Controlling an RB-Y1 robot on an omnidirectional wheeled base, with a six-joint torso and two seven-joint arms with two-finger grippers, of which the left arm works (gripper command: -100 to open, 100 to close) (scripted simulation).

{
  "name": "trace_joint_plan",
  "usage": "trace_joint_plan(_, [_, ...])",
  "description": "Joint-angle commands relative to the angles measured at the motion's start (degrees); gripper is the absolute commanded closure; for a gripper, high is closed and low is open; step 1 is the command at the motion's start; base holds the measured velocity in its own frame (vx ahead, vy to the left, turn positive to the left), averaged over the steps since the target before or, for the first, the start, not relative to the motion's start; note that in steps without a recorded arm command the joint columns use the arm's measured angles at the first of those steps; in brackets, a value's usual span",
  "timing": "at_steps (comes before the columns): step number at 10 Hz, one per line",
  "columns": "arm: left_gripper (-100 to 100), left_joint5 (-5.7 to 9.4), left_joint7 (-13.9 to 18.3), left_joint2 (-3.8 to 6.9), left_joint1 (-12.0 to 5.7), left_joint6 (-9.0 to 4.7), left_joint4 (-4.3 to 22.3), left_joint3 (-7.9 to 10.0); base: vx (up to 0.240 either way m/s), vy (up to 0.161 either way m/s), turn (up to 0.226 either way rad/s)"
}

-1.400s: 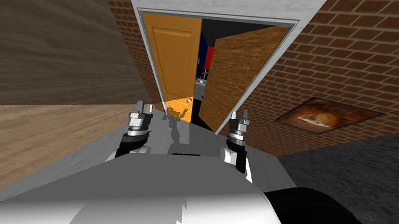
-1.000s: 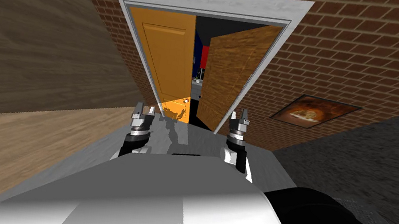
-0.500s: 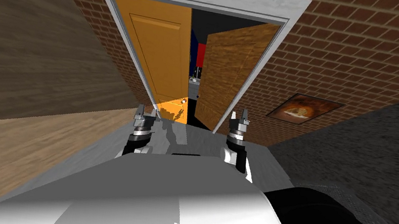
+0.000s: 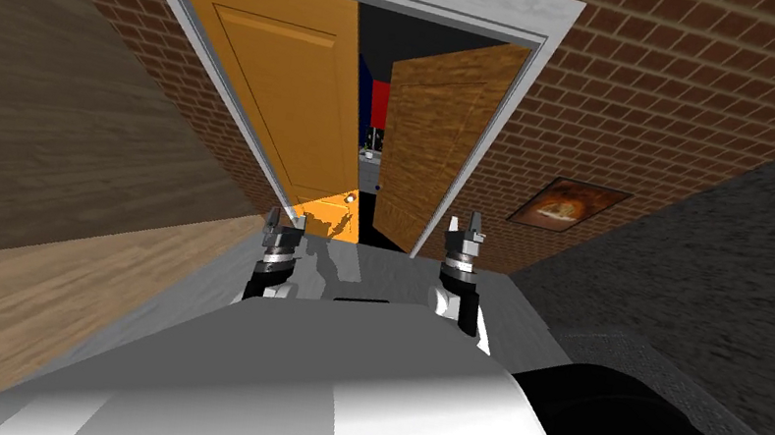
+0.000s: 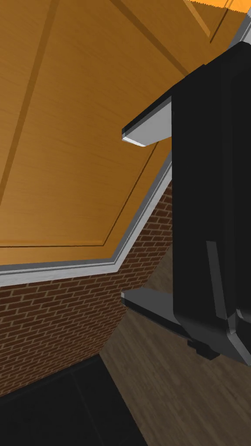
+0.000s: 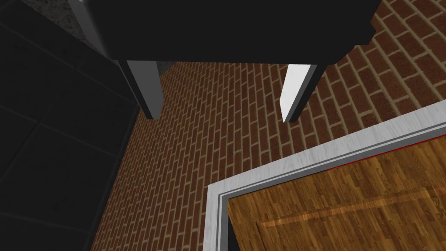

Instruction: Push the door open

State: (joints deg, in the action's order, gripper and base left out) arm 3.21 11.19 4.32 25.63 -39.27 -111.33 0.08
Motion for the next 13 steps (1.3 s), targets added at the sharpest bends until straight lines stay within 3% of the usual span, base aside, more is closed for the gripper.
trace_joint_plan(1, [-100,1.19,2.0,0.05,-0.75,-0.44,2.2,0.13,0.085,0.057,-0.181])
trace_joint_plan(13, [-100,11.83,18.0,0.44,-7.23,-3.23,20.4,2.20,0.076,0.078,-0.187])
